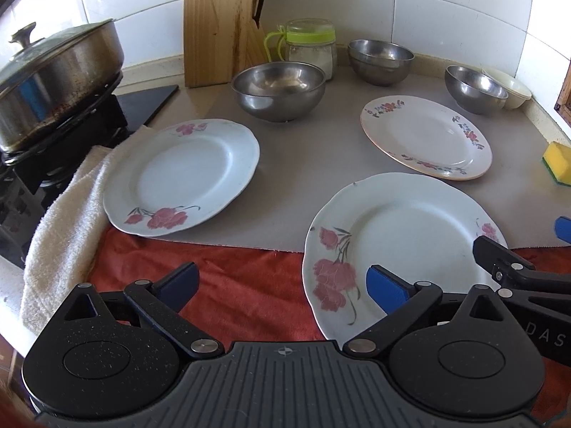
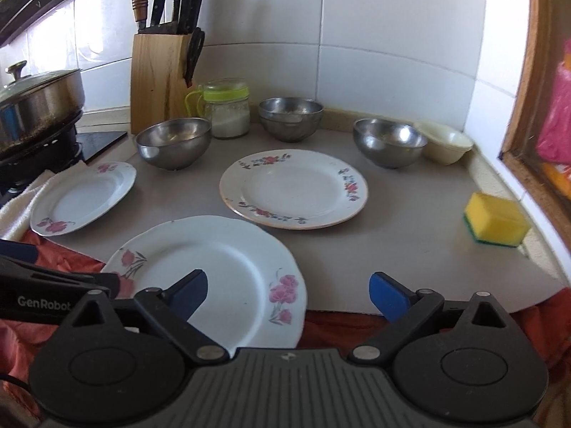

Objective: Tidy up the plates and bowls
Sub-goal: 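Move the left gripper onto the rim of the pink-flowered white plate and close, then lift the held plate with the left gripper toward the plate beside the towel, then lower the plate onto the other pink-flowered plate and open the left gripper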

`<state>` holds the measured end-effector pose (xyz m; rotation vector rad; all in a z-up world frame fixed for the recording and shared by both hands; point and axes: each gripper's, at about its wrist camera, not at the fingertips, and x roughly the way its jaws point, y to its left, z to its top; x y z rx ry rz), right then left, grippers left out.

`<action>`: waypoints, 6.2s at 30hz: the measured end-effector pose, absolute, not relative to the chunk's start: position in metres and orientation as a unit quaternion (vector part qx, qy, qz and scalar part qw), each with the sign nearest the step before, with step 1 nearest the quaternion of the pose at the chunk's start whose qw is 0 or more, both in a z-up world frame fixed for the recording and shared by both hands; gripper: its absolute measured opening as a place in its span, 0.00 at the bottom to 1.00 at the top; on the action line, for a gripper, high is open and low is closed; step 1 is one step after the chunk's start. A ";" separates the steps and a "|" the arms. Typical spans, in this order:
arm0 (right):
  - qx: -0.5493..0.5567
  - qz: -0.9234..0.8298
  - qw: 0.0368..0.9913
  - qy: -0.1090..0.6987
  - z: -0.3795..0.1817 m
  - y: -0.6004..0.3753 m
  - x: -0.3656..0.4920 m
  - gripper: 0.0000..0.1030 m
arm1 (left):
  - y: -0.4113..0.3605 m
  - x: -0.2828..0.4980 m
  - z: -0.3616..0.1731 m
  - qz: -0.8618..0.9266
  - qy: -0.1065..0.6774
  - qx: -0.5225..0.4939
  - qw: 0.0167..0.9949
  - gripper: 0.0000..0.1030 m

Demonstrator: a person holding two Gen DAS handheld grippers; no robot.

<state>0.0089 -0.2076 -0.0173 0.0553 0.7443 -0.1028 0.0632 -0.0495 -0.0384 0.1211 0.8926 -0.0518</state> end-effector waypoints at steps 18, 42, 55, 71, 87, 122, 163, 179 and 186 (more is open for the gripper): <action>0.102 0.089 0.904 0.407 -0.041 -0.246 0.042 0.53 | -0.056 0.083 -0.059 -0.078 0.453 0.062 0.886 0.90; 0.148 0.051 0.887 0.435 -0.038 -0.249 0.026 0.45 | -0.060 0.102 -0.055 -0.225 0.451 0.076 0.860 0.78; 0.089 0.095 0.884 0.449 -0.038 -0.232 0.028 0.45 | -0.041 0.104 -0.057 -0.212 0.456 0.051 0.863 0.76; 0.126 0.089 0.900 0.408 -0.027 -0.255 0.055 0.46 | -0.027 0.117 -0.018 -0.159 0.408 0.034 0.898 0.83; 0.107 0.218 0.875 0.419 -0.025 -0.167 0.157 0.48 | 0.079 0.128 -0.018 0.002 0.419 -0.046 0.907 0.83; 0.142 0.235 0.833 0.481 -0.063 -0.121 0.238 0.29 | 0.124 0.211 -0.056 -0.064 0.434 -0.057 0.897 0.84; 0.136 0.221 0.839 0.478 -0.052 -0.139 0.188 0.32 | 0.102 0.168 -0.056 -0.067 0.443 -0.056 0.892 0.66; 0.184 0.194 0.856 0.442 -0.008 -0.167 0.145 0.31 | 0.078 0.142 -0.010 -0.095 0.395 -0.049 0.912 0.68; 0.204 0.147 0.863 0.438 -0.001 -0.188 0.107 0.31 | 0.052 0.131 -0.016 -0.141 0.408 -0.034 0.901 0.69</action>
